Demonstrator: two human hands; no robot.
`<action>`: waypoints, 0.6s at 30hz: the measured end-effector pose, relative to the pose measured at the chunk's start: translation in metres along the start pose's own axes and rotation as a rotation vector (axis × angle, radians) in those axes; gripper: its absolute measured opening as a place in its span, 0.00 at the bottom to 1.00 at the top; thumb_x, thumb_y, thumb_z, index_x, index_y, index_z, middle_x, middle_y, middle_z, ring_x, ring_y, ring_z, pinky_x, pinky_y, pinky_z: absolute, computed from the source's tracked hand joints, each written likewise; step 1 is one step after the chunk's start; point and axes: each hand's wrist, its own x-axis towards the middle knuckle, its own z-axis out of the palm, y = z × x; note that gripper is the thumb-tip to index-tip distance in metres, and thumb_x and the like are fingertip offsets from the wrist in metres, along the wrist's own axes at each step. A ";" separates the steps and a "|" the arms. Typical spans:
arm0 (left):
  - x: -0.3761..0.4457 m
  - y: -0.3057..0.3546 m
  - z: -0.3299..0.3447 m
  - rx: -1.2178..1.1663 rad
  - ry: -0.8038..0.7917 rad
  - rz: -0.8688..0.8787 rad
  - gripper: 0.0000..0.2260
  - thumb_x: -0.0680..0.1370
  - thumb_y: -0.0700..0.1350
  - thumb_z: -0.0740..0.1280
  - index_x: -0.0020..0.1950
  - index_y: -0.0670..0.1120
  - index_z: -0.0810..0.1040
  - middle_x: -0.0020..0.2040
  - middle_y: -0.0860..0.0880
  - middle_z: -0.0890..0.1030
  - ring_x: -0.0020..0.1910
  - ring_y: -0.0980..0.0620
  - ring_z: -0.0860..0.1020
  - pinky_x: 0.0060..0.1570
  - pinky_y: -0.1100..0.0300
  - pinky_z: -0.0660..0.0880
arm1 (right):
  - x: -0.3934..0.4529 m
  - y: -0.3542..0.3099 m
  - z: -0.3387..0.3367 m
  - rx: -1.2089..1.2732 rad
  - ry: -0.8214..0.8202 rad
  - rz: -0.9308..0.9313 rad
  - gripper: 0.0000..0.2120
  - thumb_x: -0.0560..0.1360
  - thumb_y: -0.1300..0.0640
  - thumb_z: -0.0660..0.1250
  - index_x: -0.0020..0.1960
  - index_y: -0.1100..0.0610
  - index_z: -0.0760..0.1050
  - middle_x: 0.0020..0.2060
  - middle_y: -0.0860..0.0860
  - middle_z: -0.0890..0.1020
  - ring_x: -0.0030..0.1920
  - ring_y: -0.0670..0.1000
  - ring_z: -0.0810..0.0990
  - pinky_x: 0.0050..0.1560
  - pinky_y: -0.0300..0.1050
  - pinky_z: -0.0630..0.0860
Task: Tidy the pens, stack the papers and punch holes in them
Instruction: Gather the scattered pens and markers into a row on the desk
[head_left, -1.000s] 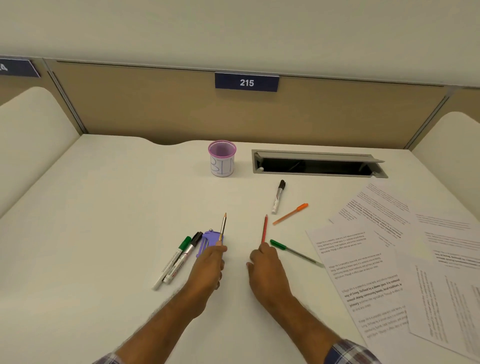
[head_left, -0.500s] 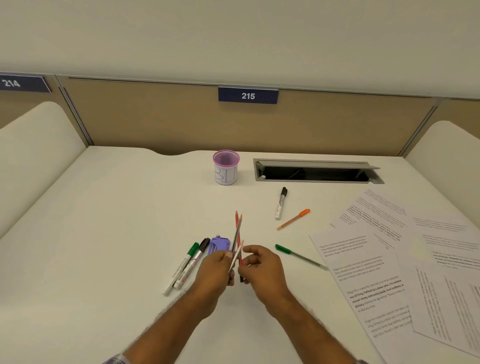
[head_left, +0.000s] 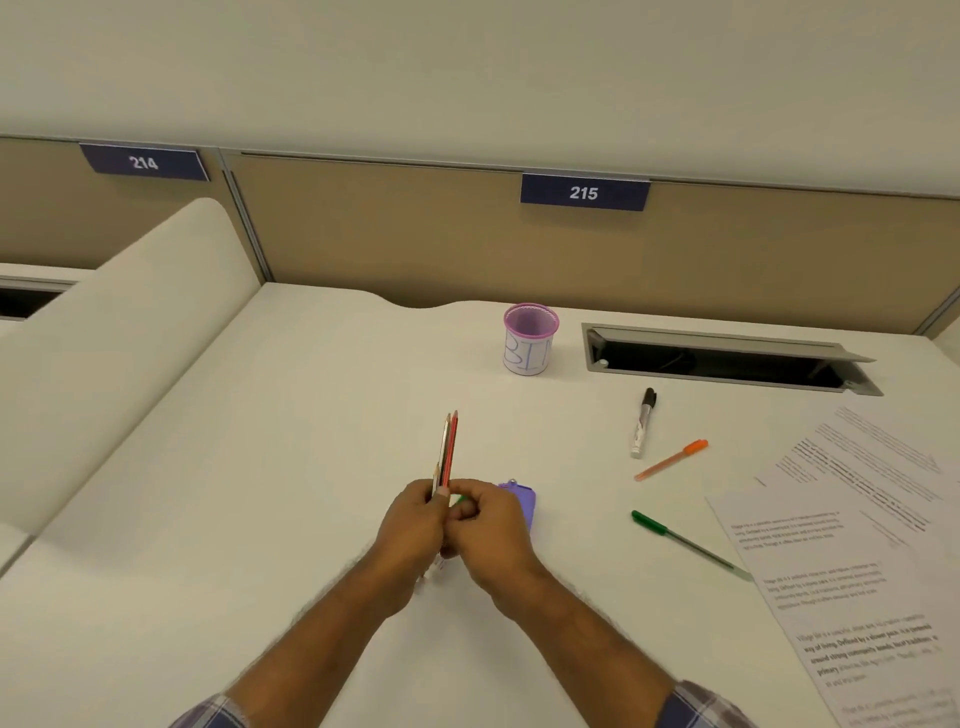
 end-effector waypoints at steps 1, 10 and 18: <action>0.005 -0.001 -0.011 0.025 0.007 0.004 0.11 0.84 0.45 0.57 0.53 0.43 0.78 0.40 0.46 0.81 0.33 0.50 0.79 0.31 0.61 0.74 | 0.005 -0.002 0.008 -0.015 -0.029 0.008 0.18 0.70 0.71 0.64 0.51 0.51 0.79 0.25 0.48 0.78 0.26 0.47 0.79 0.34 0.46 0.81; 0.038 -0.019 -0.089 0.145 0.130 -0.073 0.11 0.80 0.36 0.65 0.39 0.37 0.81 0.28 0.45 0.80 0.26 0.48 0.79 0.30 0.57 0.78 | 0.045 -0.001 0.085 -0.128 -0.147 0.156 0.29 0.69 0.71 0.69 0.69 0.60 0.67 0.50 0.64 0.81 0.42 0.58 0.83 0.41 0.54 0.84; 0.060 -0.030 -0.118 0.299 0.260 -0.130 0.06 0.71 0.39 0.76 0.35 0.48 0.85 0.36 0.48 0.86 0.38 0.49 0.83 0.41 0.57 0.81 | 0.066 0.007 0.125 -0.341 -0.112 0.170 0.15 0.71 0.66 0.65 0.57 0.60 0.71 0.49 0.55 0.76 0.50 0.57 0.81 0.50 0.60 0.81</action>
